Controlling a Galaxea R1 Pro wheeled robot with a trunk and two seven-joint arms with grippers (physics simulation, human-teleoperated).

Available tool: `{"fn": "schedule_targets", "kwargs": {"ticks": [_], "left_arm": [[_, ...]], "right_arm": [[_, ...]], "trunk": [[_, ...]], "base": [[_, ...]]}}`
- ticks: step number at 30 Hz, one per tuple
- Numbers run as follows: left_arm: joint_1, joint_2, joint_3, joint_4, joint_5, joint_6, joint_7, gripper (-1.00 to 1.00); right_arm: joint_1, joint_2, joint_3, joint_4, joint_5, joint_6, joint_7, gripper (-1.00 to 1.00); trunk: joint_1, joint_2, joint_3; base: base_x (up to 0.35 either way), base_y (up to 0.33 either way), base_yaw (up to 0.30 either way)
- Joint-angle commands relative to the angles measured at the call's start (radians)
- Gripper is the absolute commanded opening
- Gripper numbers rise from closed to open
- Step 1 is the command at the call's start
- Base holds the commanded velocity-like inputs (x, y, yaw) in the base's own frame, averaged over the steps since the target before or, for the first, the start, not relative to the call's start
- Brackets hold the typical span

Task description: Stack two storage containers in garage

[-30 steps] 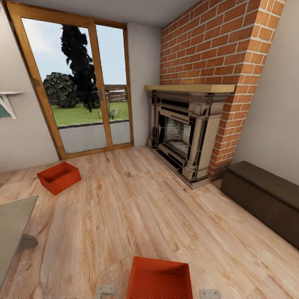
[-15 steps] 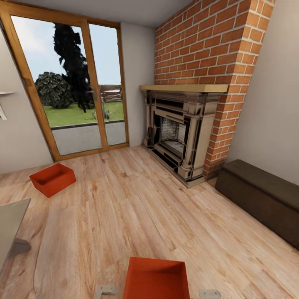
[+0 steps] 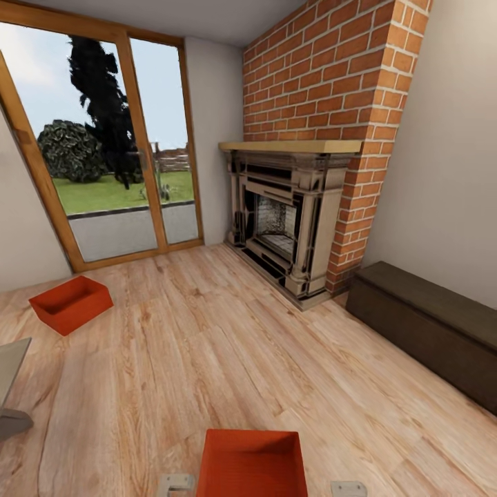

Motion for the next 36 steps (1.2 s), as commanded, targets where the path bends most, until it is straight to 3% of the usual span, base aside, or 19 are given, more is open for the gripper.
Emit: {"fn": "schedule_targets", "kwargs": {"ticks": [1,31,36], "left_arm": [[0.0,-0.001,0.003,-0.002,-0.005,0.006,0.001,1.0],[0.0,-0.002,0.003,-0.004,-0.005,0.008,0.004,1.0],[0.0,-0.007,0.003,-0.073,-0.007,0.021,0.01,1.0]], "right_arm": [[-0.001,0.0,0.009,-0.001,-0.009,0.0,-0.005,1.0],[-0.001,-0.001,0.009,-0.002,-0.006,-0.01,-0.002,1.0],[-0.001,0.0,0.009,-0.033,-0.005,-0.007,-0.005,1.0]], "trunk": [[0.004,-0.008,-0.004],[0.119,-0.218,-0.098],[0.138,-0.253,-0.114]], "base": [[0.0,0.0,-0.002],[0.0,0.0,0.0],[0.0,0.0,0.0]]}}
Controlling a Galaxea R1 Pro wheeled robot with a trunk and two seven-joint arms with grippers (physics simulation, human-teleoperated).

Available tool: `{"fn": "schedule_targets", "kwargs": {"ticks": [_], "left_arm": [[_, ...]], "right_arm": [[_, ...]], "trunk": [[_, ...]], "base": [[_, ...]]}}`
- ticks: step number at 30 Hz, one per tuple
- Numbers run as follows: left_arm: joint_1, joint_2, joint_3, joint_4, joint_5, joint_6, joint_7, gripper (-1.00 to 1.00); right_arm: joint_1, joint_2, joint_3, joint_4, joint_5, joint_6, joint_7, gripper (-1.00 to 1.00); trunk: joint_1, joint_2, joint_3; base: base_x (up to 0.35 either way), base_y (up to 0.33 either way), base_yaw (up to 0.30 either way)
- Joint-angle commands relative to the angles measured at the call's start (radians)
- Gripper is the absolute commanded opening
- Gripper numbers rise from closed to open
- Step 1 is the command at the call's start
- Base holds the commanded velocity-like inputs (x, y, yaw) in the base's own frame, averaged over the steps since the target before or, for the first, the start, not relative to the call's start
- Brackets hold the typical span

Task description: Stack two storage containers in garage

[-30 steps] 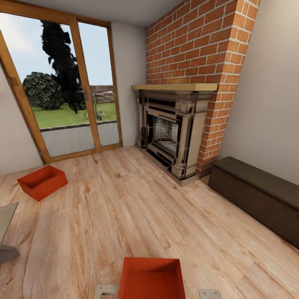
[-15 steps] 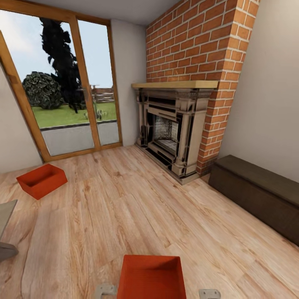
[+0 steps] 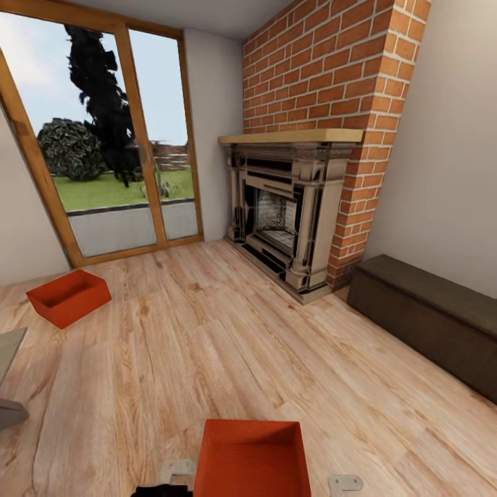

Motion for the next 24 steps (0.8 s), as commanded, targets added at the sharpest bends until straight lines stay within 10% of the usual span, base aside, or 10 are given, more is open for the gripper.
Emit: {"fn": "schedule_targets", "kwargs": {"ticks": [1,24], "left_arm": [[0.0,-0.001,0.003,-0.012,-0.005,0.007,0.002,1.0],[0.0,-0.004,-0.001,-0.159,-0.011,0.062,0.002,1.0]], "right_arm": [[-0.001,0.0,0.008,-0.004,-0.009,0.0,-0.006,1.0],[-0.001,-0.001,0.008,-0.019,-0.009,0.005,-0.007,1.0]], "trunk": [[0.004,-0.008,-0.004],[0.081,-0.148,-0.067]], "base": [[0.0,0.0,0.0],[0.0,0.0,0.0]]}}
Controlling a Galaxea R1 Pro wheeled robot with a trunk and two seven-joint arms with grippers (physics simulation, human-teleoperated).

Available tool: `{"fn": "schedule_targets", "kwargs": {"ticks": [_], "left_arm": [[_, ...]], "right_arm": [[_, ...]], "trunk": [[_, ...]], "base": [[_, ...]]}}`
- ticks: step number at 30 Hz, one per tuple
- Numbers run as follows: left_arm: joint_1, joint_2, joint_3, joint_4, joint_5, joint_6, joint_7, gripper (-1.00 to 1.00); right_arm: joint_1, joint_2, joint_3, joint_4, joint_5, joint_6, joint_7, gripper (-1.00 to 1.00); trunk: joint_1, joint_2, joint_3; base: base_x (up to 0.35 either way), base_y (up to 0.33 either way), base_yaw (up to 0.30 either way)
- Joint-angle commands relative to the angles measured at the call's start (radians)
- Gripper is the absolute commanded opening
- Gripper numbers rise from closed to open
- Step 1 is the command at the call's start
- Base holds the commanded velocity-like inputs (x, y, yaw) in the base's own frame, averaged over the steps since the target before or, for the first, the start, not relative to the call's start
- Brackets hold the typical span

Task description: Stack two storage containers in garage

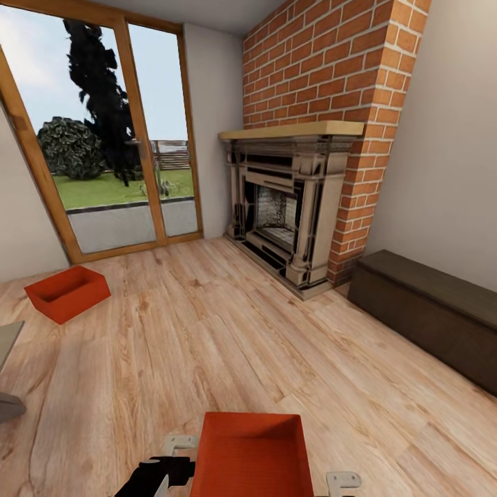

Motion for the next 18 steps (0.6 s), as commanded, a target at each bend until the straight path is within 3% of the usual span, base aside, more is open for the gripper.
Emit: {"fn": "schedule_targets", "kwargs": {"ticks": [1,15,18], "left_arm": [[0.0,-0.001,0.003,-0.002,-0.005,0.005,0.001,1.0],[0.0,0.001,0.002,-0.007,-0.005,0.005,0.001,1.0],[0.0,0.001,0.002,-0.007,-0.005,0.006,0.001,1.0]], "right_arm": [[-0.001,0.0,0.009,-0.001,-0.009,-0.001,-0.006,1.0],[-0.001,0.0,0.009,-0.001,-0.009,-0.002,-0.004,1.0],[-0.001,0.0,0.009,-0.001,-0.009,-0.001,0.002,1.0]], "trunk": [[0.0,0.0,-0.001],[0.0,0.0,-0.001],[0.011,-0.021,-0.01]], "base": [[0.0,0.0,0.0],[0.0,0.0,0.0],[0.0,0.0,0.0]]}}
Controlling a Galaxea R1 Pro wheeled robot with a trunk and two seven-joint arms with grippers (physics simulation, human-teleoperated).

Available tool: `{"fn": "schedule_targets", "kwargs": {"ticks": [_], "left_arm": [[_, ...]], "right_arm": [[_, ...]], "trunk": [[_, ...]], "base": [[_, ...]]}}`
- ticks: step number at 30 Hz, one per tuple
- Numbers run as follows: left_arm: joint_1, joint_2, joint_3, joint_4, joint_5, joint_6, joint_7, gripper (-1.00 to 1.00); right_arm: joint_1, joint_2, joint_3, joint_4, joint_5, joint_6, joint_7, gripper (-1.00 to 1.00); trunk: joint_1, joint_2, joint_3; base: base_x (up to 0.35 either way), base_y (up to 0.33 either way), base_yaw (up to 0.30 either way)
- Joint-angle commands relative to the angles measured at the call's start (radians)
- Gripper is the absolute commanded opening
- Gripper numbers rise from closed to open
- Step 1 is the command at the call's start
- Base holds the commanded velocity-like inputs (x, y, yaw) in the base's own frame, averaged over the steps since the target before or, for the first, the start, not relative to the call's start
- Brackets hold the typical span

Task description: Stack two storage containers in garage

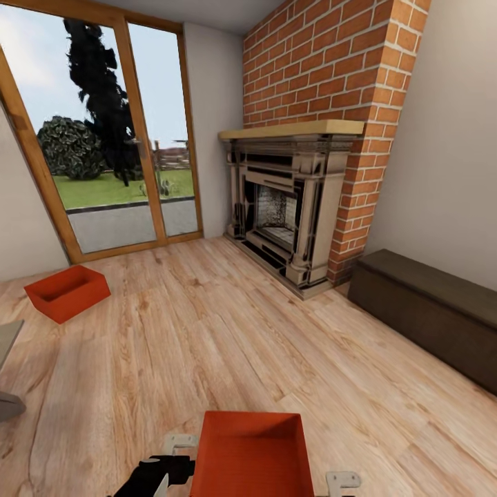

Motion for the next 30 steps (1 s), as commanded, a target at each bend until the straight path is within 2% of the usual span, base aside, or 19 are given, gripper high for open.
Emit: {"fn": "schedule_targets", "kwargs": {"ticks": [1,20,25,27,30], "left_arm": [[0.0,-0.001,0.003,-0.002,-0.006,0.006,0.001,1.0],[0.0,-0.002,0.002,0.002,-0.006,0.006,0.001,1.0],[0.0,-0.002,0.002,0.007,-0.006,0.005,0.001,1.0],[0.0,-0.003,0.002,0.011,-0.007,0.005,0.001,1.0],[0.0,-0.003,0.002,0.017,-0.006,0.002,0.001,1.0]], "right_arm": [[-0.001,0.0,0.009,-0.001,-0.009,0.0,-0.005,1.0],[-0.001,-0.001,0.009,-0.002,-0.008,-0.002,-0.012,1.0],[-0.001,-0.006,0.01,-0.069,-0.008,0.002,-0.025,1.0],[-0.001,-0.004,0.01,-0.127,-0.007,0.009,-0.073,1.0],[-0.001,-0.003,0.01,-0.142,-0.006,0.01,-0.095,1.0]], "trunk": [[0.004,-0.008,-0.004],[0.077,-0.141,-0.064],[0.096,-0.176,-0.079],[0.103,-0.19,-0.086],[0.115,-0.211,-0.095]], "base": [[0.0,0.0,0.0],[0.0,0.0,0.0],[0.0,0.0,0.0],[0.0,0.0,0.0],[0.0,0.0,0.0]]}}
